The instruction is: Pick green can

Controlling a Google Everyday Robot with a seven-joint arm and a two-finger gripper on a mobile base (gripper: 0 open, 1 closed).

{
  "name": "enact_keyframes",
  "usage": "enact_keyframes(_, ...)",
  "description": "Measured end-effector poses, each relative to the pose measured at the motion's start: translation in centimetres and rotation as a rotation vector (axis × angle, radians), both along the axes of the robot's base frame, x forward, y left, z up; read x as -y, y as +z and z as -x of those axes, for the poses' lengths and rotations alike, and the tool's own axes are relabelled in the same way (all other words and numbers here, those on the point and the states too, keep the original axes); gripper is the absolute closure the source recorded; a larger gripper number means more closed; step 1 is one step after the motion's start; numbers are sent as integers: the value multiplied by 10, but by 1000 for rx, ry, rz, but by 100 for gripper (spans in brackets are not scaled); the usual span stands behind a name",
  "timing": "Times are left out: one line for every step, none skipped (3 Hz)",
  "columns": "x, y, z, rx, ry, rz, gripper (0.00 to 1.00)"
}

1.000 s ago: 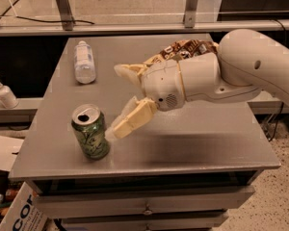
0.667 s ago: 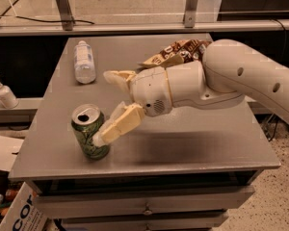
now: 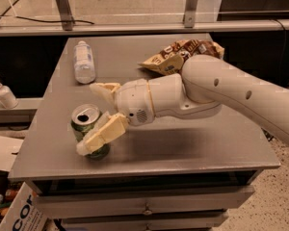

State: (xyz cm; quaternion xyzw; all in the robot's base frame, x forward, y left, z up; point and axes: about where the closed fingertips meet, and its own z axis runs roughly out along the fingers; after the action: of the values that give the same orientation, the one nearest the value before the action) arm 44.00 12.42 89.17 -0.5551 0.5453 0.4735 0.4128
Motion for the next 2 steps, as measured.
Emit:
enact_keyframes(-11, -7, 5, -28, 12, -12, 0)
enact_keyframes(-16, -12, 9, -38, 24, -23, 18)
